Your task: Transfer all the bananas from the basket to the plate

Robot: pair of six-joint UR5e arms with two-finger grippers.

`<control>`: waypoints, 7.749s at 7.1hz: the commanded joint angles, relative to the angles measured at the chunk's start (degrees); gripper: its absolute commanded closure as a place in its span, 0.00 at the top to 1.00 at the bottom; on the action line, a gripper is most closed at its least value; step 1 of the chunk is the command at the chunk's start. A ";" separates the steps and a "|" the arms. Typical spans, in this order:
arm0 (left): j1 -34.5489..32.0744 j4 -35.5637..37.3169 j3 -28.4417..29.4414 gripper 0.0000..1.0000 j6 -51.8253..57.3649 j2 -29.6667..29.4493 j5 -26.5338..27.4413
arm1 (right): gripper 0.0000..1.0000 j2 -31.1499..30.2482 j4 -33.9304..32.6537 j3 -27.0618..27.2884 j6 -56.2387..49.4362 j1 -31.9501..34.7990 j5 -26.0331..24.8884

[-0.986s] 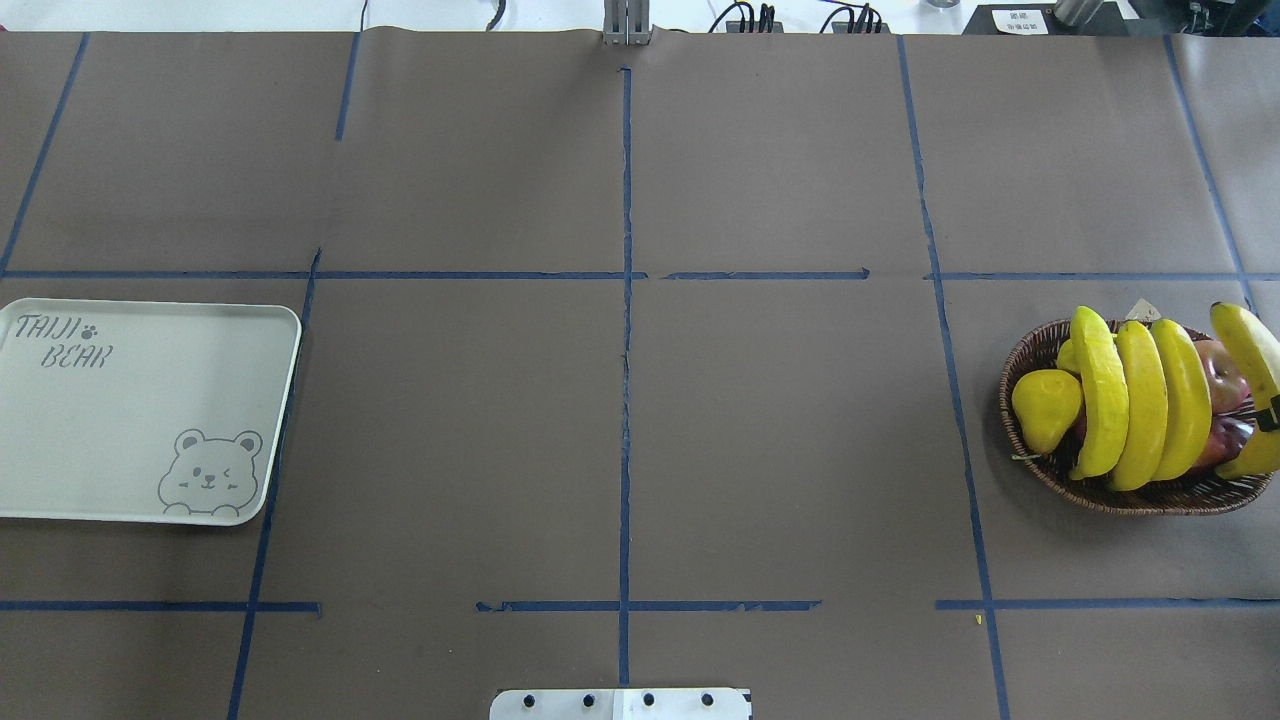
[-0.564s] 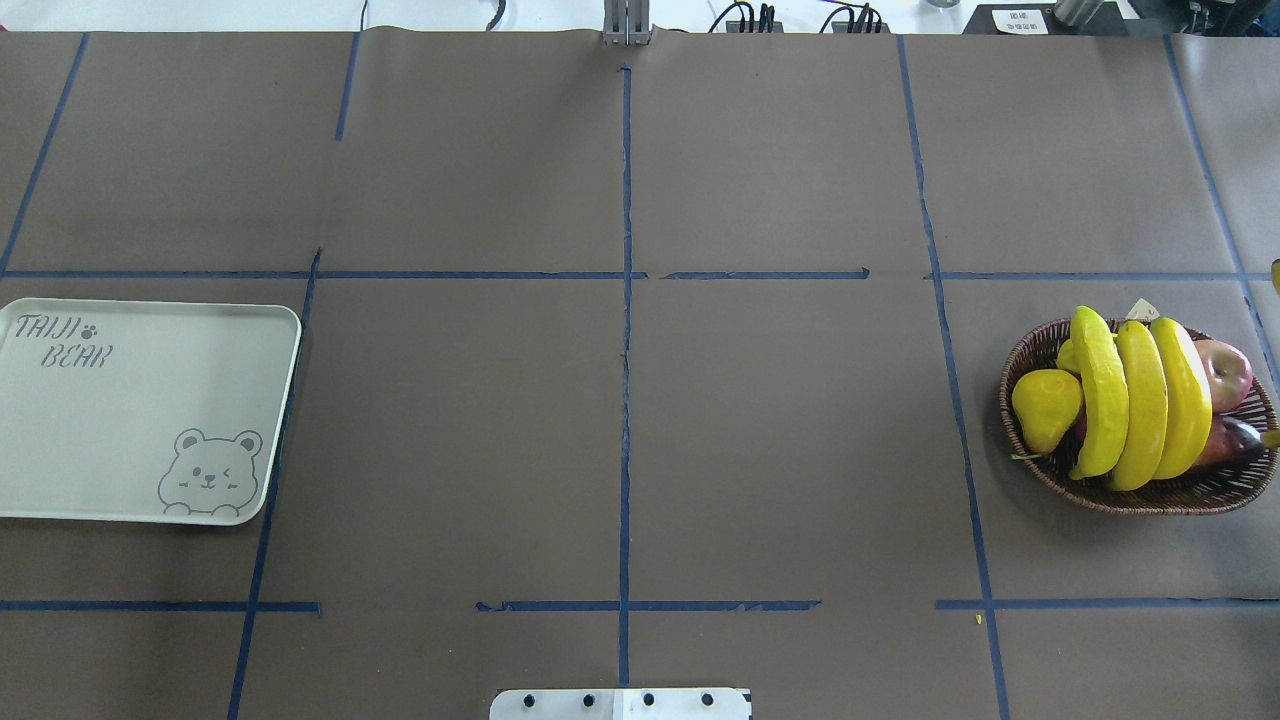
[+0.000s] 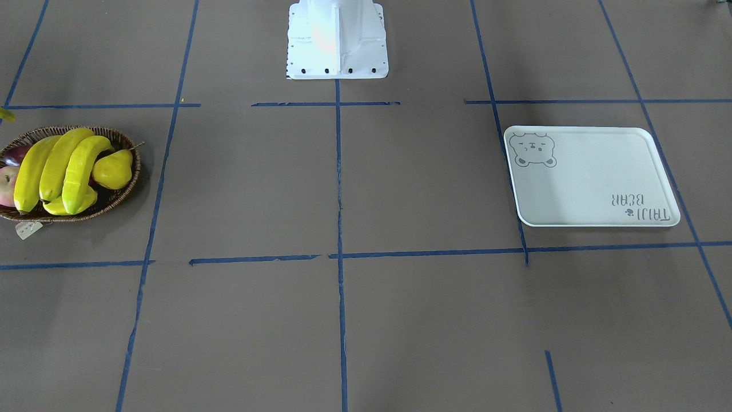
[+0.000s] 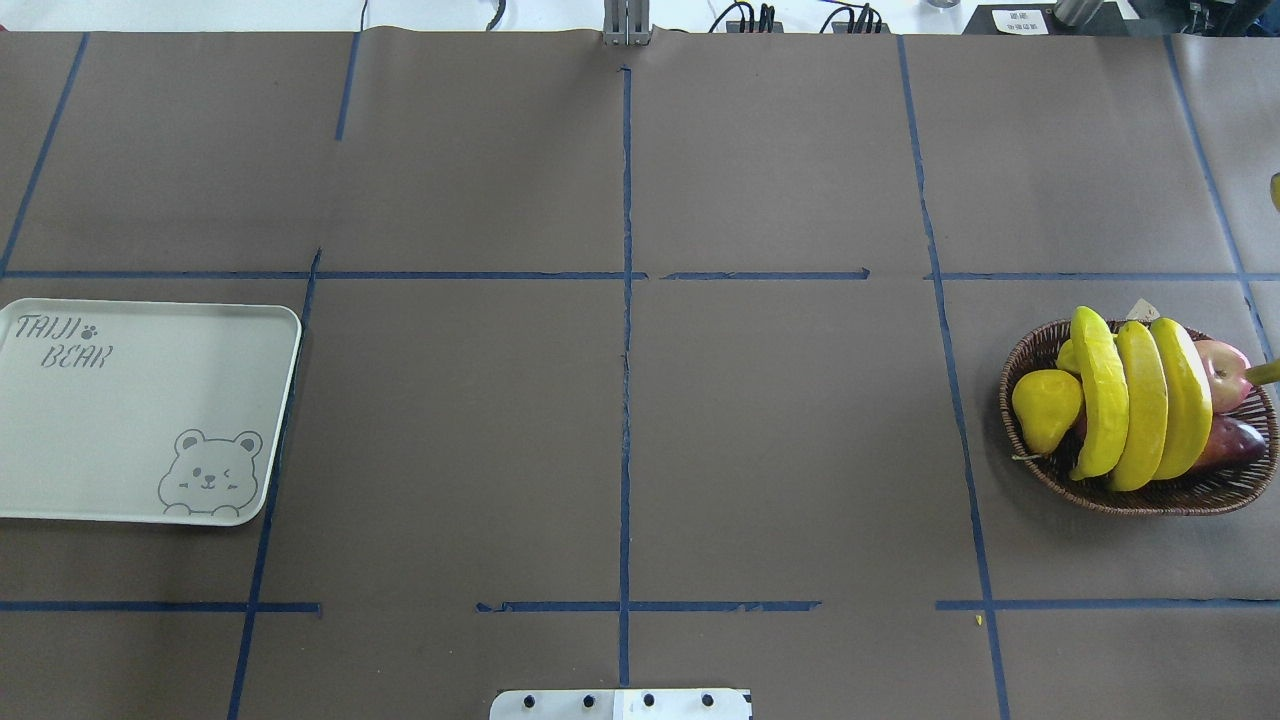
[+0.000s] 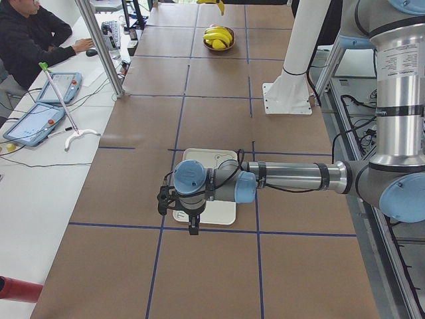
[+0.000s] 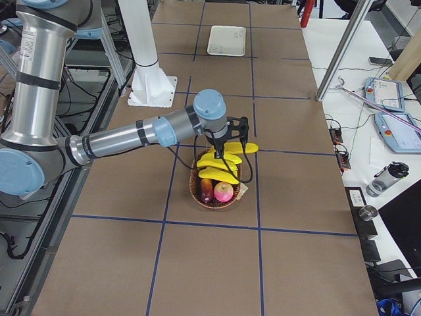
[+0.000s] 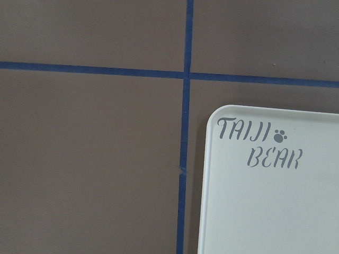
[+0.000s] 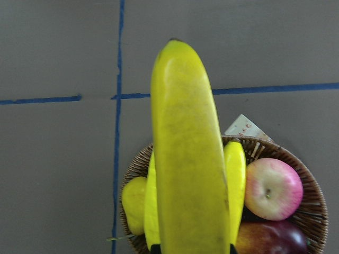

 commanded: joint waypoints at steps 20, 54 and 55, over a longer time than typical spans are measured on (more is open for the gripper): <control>55.52 -46.83 -2.56 0.98 -107.67 -40.84 17.83 | 0.01 35.86 21.45 -2.72 62.29 -56.14 -36.05; 21.51 -31.56 -6.41 0.99 -54.67 -0.23 4.83 | 1.00 8.32 17.49 5.88 44.16 -35.59 -27.44; 21.51 -31.45 -6.95 0.99 -54.76 -0.15 4.92 | 1.00 4.43 17.49 5.72 39.05 -34.96 -27.53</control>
